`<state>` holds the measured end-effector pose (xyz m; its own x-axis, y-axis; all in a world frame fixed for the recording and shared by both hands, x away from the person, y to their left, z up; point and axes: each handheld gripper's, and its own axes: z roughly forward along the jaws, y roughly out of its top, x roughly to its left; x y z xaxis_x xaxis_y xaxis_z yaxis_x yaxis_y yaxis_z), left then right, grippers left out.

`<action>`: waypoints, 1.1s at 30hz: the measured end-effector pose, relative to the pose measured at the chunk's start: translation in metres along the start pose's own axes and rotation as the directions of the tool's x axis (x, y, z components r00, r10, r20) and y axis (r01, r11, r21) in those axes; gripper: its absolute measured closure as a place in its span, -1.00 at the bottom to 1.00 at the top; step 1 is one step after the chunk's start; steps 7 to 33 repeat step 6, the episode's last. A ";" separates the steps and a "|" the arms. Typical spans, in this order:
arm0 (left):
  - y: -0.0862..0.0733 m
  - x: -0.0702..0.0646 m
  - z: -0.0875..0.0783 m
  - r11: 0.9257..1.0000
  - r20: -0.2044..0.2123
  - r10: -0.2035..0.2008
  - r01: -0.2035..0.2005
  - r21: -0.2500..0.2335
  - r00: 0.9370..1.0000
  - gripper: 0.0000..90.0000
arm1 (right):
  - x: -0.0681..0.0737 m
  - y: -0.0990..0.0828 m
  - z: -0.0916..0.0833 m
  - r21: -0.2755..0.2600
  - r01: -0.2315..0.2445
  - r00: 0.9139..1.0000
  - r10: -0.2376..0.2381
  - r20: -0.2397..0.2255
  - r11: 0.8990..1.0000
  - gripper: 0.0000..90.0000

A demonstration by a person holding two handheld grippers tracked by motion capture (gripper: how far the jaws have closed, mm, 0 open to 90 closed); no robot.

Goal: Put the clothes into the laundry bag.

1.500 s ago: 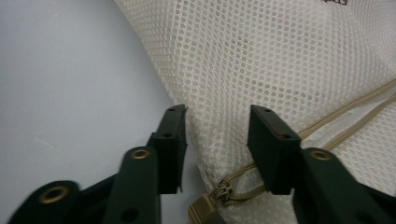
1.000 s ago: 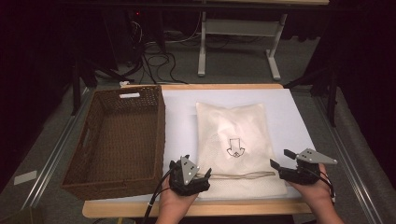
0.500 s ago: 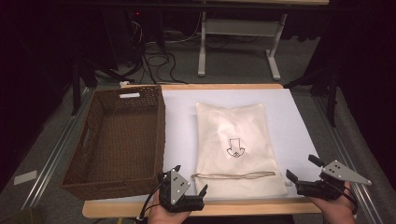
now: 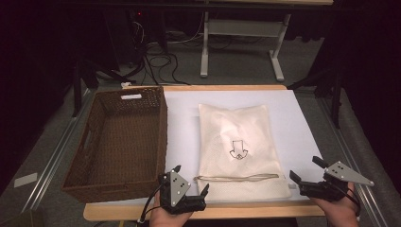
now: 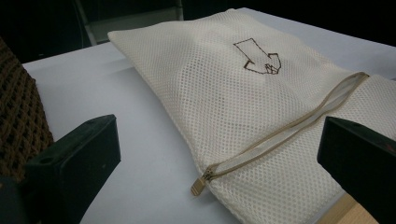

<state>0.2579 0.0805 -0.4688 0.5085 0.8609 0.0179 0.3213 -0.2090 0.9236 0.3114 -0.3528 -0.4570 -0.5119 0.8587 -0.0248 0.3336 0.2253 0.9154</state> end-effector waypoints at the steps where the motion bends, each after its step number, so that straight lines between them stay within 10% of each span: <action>1: 0.000 0.000 0.000 1.000 -0.002 0.001 -0.001 0.002 1.000 -1.00 | 0.000 0.000 0.000 0.001 0.001 1.000 -0.001 0.001 1.000 -1.00; 33: -0.001 0.000 0.001 1.000 0.000 0.005 -0.005 0.001 1.000 -1.00 | -0.002 0.000 0.001 0.003 0.001 1.000 -0.001 0.002 1.000 -1.00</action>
